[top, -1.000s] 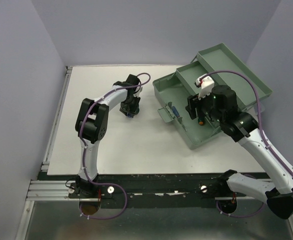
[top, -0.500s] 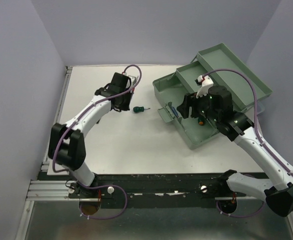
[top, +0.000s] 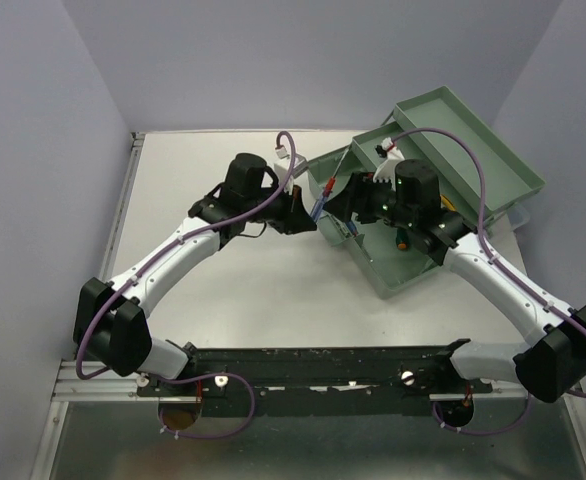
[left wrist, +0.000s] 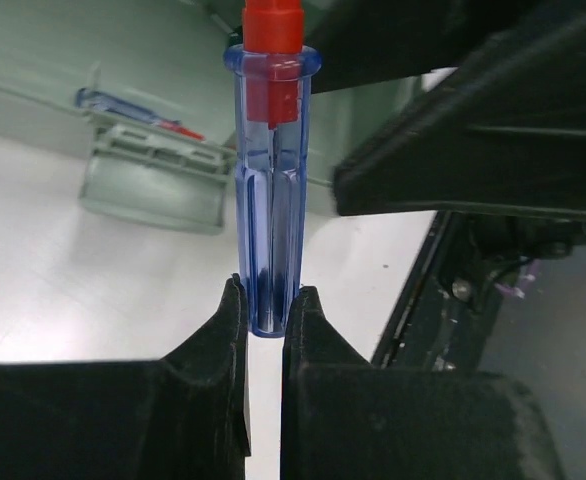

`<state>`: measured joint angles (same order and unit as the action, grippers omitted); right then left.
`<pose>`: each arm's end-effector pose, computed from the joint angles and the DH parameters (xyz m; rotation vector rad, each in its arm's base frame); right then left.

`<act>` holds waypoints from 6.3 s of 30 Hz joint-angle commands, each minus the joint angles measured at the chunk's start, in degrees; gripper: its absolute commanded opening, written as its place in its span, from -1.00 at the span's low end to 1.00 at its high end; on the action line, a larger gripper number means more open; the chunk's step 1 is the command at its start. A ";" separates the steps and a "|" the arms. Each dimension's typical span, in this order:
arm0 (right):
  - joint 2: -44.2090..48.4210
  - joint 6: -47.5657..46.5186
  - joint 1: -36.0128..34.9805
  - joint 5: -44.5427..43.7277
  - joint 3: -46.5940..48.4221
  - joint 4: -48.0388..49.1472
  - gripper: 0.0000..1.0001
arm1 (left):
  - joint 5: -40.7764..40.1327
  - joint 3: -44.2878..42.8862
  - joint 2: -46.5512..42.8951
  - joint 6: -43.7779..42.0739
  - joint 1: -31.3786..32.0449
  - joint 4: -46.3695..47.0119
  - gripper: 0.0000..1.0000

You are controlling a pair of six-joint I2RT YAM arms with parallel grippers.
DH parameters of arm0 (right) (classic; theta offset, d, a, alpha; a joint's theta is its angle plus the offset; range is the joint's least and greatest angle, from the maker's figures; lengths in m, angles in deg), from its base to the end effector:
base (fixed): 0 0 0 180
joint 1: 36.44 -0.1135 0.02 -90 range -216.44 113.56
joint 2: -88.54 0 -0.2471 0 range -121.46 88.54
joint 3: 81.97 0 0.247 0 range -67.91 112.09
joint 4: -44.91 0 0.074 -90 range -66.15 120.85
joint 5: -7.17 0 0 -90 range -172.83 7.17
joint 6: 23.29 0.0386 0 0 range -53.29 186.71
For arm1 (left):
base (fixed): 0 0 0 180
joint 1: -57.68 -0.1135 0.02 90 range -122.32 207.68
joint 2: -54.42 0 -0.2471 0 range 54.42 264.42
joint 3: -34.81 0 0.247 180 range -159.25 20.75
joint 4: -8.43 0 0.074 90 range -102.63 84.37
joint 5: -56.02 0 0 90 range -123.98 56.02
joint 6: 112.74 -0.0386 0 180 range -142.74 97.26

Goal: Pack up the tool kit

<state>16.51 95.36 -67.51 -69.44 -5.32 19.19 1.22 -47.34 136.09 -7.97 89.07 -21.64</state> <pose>0.2472 0.1594 0.3283 -0.2068 2.0308 0.9021 0.2641 -0.1872 0.3079 0.7021 2.0657 -1.1157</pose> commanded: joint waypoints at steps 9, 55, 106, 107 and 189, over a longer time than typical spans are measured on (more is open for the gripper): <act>-2.33 1.34 -1.36 0.85 1.92 4.55 -0.73 | 14.72 -1.59 0.51 3.26 4.20 6.01 -0.37; -5.77 -23.72 1.89 -17.09 4.74 -25.35 0.56 | -24.03 -29.98 36.89 -13.80 -9.52 -25.03 0.98; 8.92 13.01 -2.41 -3.89 -15.03 16.84 0.69 | 4.53 -1.96 4.20 3.87 3.05 3.79 -1.00; 8.75 13.19 -2.42 -4.42 -14.95 16.59 0.68 | 4.35 -1.69 3.68 3.87 3.32 4.14 -1.00; 8.74 -21.08 6.37 -15.32 -1.77 -26.05 0.20 | -31.25 -51.79 50.43 -11.78 -16.72 -42.97 0.53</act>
<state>23.44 73.94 -60.86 -86.84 -6.17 -8.51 -33.34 -97.46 183.78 -19.62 73.36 -61.68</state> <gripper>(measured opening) 0.598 0.842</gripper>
